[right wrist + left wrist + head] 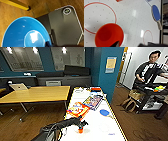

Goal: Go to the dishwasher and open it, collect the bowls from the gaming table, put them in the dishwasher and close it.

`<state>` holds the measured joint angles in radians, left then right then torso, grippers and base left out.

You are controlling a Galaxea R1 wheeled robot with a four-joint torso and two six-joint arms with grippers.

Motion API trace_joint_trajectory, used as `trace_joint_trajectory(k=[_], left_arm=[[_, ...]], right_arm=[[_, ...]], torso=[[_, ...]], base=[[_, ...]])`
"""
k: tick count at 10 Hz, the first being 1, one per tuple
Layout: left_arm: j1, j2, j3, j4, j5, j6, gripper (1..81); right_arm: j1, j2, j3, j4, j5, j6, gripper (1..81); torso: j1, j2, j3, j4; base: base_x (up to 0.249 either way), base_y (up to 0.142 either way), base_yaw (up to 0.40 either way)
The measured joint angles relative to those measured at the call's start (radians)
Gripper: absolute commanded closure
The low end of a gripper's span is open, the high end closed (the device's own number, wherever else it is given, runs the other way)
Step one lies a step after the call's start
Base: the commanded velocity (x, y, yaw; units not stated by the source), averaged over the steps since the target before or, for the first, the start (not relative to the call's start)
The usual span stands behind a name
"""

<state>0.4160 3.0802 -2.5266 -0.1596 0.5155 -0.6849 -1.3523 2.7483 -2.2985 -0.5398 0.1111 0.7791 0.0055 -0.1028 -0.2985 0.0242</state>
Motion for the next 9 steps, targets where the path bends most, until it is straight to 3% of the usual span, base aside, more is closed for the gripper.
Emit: trace_joint_trajectory(k=[6,9], left_arm=[[0.019,-0.002,-0.001,0.005,-0.005,0.0,1.0],[0.07,0.009,0.004,0.083,0.0,0.0,1.0]], right_arm=[[0.0,0.0,0.0,0.0,0.001,0.0,81.1],[0.0,0.0,0.0,0.0,0.004,0.0,81.1]], torso=[[0.0,0.0,0.0,0.0],[0.0,0.0,0.0,0.0]], base=[[0.0,0.0,0.0],[0.0,0.0,0.0]])
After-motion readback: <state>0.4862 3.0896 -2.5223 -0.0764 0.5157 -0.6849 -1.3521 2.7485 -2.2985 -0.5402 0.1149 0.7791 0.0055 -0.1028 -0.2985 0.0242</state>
